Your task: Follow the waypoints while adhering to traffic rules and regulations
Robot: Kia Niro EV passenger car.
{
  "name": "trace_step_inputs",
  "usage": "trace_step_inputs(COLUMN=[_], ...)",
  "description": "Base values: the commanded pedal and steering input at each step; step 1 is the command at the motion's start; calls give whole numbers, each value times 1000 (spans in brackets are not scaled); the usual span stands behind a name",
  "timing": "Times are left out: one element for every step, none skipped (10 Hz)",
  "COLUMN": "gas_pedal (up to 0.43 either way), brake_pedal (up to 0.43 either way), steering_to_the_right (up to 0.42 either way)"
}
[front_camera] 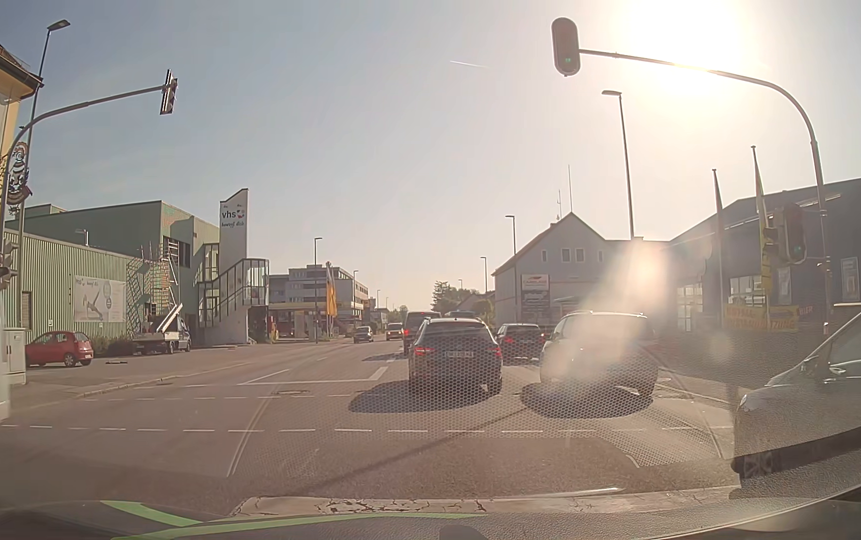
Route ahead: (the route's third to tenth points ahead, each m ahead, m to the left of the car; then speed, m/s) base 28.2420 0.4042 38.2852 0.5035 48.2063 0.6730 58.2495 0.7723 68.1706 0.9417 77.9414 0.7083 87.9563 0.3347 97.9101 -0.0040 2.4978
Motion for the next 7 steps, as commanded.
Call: trace_step_inputs(gas_pedal=[110,110,110,118,118,118,118], brake_pedal=[0,0,0,0,0,0,0], steering_to_the_right=[-5,-5,-5,-5,-5,-5,-5])
